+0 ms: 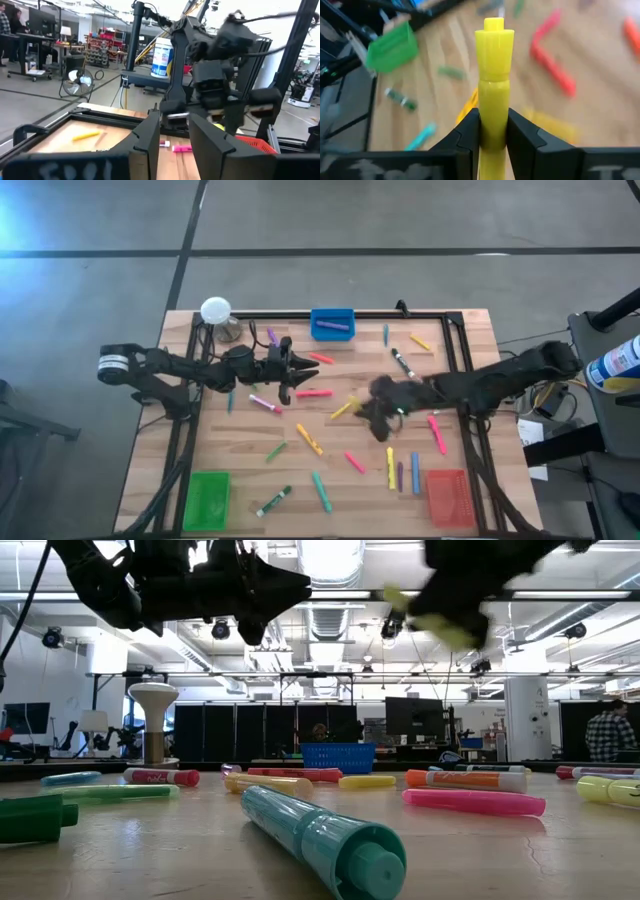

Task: Pick & Place Markers
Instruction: Put the left yellow highlighter into the blue bin

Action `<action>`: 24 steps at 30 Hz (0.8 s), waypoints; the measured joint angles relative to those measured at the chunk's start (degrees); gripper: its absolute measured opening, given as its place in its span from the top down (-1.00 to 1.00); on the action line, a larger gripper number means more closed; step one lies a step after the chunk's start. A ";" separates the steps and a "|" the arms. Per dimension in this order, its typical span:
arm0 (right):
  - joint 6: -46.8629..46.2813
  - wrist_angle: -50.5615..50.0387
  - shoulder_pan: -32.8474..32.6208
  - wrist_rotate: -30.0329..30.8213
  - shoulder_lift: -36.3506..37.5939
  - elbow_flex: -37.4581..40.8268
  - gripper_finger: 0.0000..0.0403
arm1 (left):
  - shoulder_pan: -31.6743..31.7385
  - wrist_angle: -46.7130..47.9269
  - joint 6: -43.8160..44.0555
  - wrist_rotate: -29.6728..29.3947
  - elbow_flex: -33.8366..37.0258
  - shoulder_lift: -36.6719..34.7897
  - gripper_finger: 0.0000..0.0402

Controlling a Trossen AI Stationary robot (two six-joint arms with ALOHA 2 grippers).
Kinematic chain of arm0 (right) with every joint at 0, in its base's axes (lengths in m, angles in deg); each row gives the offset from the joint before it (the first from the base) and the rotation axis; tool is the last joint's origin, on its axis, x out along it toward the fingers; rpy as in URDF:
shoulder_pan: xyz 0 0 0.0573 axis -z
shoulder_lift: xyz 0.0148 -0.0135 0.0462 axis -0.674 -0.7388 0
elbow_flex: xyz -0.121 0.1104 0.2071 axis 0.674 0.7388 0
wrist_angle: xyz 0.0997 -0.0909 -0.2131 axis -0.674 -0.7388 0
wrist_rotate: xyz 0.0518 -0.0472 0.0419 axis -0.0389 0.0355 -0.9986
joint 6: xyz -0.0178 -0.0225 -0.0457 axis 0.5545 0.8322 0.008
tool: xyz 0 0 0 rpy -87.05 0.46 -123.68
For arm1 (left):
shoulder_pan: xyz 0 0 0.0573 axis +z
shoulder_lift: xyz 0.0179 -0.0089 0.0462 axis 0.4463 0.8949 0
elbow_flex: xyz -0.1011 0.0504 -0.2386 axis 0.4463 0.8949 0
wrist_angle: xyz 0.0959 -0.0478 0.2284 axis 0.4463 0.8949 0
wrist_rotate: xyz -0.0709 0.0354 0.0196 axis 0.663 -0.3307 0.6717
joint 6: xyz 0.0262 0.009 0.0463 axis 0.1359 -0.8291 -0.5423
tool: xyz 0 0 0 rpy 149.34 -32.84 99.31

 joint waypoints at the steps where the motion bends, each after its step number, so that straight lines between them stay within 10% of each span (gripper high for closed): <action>1: -4.00 -4.03 -2.13 0.69 1.51 0.00 0.67 | 0.00 -0.04 -0.12 -0.06 0.00 0.00 0.50; 15: -61.92 -33.30 -35.77 4.42 4.95 -1.54 0.66 | -0.19 3.13 -2.83 -0.22 -0.04 0.02 0.50; 24: -78.91 -37.62 -46.49 -10.03 -7.28 -7.88 0.66 | -0.68 4.37 -4.49 -0.20 0.00 3.20 0.50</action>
